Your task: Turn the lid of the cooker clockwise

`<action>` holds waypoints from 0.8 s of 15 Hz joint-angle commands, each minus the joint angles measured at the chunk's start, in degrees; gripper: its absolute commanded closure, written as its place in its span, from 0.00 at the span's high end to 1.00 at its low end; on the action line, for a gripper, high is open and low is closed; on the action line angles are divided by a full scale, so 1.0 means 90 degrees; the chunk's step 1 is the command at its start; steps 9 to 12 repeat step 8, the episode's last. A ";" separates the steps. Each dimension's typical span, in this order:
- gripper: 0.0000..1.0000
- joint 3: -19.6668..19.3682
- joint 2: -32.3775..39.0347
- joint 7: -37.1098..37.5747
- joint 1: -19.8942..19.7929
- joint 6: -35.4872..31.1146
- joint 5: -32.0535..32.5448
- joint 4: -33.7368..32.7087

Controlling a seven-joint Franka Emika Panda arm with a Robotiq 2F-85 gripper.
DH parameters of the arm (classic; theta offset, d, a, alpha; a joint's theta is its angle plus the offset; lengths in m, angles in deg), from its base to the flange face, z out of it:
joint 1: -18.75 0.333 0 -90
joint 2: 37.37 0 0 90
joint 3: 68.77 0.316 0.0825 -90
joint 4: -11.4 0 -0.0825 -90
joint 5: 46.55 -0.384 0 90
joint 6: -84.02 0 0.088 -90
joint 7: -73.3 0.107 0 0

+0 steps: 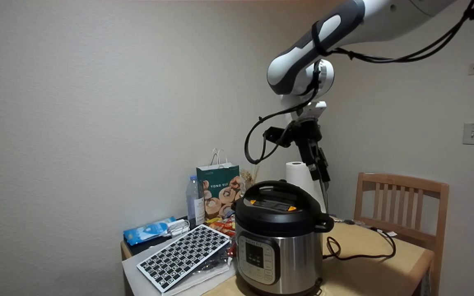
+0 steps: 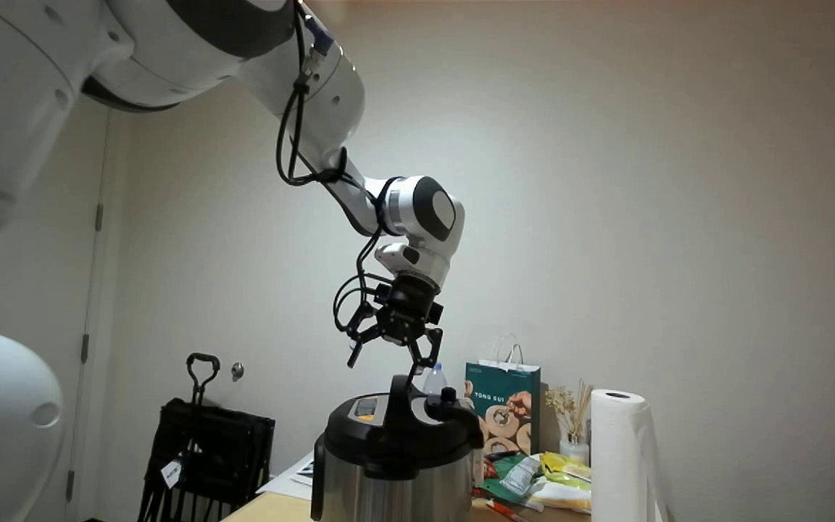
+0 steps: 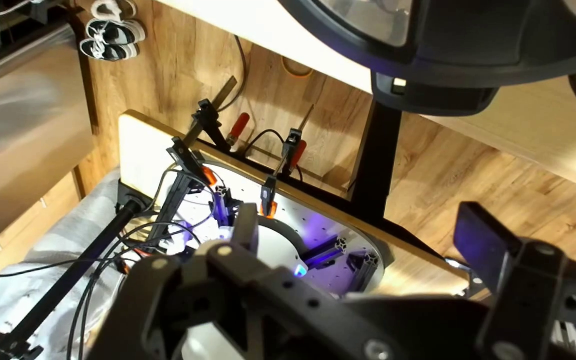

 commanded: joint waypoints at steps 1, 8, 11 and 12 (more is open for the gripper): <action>1.00 0.0000 0.0000 0.0000 0.0008 0.0000 0.0000 0.0019; 1.00 -0.0001 0.0000 0.0000 0.0016 -0.0004 -0.0001 0.0050; 1.00 -0.0001 0.0000 0.0000 0.0016 -0.0004 -0.0001 0.0050; 1.00 -0.0001 0.0000 0.0000 0.0016 -0.0004 -0.0001 0.0050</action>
